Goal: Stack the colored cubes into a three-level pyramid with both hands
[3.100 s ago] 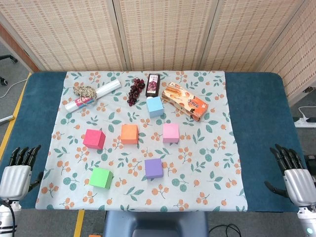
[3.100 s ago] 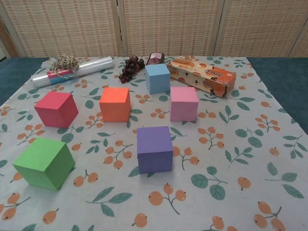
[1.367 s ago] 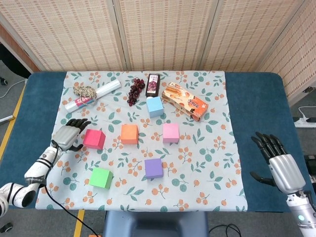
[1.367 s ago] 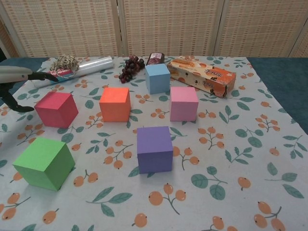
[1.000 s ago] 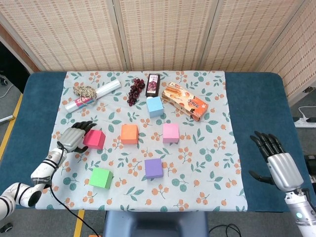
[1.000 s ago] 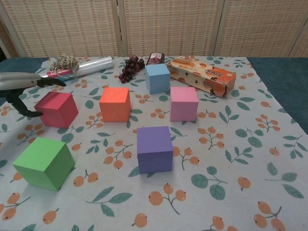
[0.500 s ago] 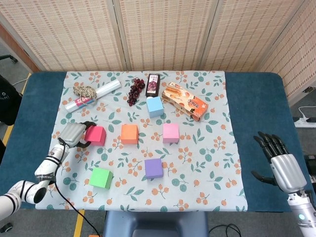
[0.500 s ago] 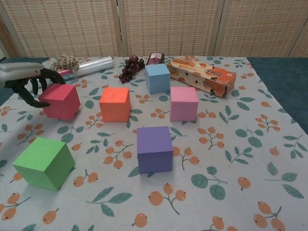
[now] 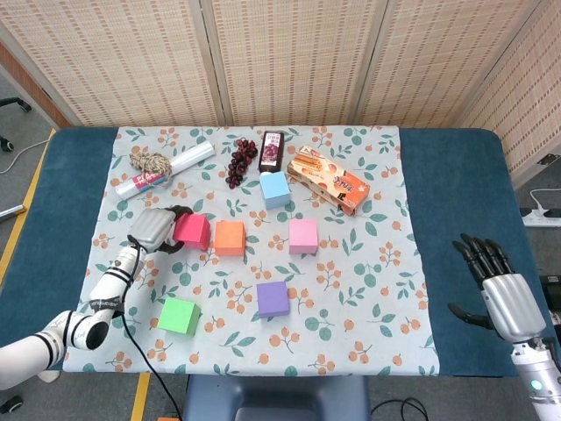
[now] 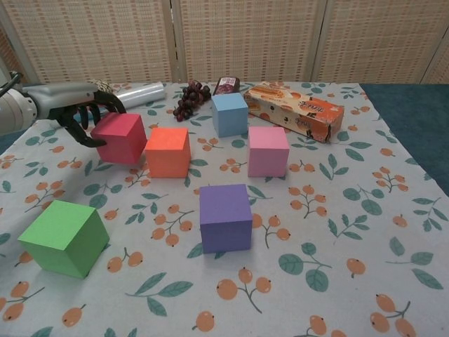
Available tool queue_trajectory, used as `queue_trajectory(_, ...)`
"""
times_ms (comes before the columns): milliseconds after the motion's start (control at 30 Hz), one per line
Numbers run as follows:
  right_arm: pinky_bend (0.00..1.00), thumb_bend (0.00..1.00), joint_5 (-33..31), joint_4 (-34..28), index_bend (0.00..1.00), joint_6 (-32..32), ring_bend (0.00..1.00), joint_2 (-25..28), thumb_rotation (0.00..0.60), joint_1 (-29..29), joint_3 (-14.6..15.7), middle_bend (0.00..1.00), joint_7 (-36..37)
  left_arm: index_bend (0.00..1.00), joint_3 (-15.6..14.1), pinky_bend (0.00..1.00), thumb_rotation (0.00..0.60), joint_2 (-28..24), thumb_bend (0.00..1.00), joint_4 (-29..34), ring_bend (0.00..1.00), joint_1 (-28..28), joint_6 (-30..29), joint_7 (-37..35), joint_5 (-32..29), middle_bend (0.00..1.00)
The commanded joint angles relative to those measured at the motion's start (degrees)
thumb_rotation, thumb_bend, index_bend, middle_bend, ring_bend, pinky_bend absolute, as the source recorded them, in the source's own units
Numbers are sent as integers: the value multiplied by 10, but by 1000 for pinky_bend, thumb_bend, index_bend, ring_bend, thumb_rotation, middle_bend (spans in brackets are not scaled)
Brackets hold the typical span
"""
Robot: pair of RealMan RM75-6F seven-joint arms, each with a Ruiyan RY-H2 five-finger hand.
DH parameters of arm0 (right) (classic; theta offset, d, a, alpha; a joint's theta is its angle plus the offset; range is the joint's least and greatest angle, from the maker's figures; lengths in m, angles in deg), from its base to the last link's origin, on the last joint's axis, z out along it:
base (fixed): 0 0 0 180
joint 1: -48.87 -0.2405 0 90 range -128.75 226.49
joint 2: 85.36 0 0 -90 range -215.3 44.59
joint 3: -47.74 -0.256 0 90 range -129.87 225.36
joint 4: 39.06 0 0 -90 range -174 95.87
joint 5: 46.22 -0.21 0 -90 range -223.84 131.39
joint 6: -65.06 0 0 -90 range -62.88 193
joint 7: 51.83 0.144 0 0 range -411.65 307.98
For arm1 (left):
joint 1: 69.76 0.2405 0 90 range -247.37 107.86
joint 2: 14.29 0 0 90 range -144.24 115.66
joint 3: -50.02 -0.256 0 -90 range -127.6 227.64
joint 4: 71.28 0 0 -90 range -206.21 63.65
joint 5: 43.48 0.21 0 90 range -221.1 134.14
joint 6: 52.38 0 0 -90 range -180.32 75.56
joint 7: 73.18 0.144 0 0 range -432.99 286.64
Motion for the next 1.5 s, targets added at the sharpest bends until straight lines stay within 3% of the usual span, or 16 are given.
queue_trajectory(33, 0, 0, -2, 1, 0, 0, 0, 0, 600, 1, 0, 0, 1, 280, 4, 424, 600, 12, 337, 1, 382, -6, -3, 25, -20, 404)
queue_trajectory(500, 0, 0, -9, 15, 0, 5, 0, -3, 600, -1, -2, 0, 14, 267, 5, 404, 600, 26, 337, 38, 382, -8, -21, 100, -101, 404)
queue_trajectory(1500, 0, 0, -18, 23, 0, 4, 0, -3, 600, 4, -1, 0, 20, 249, -2, 403, 600, 53, 337, 22, 382, -23, -29, 132, -137, 391)
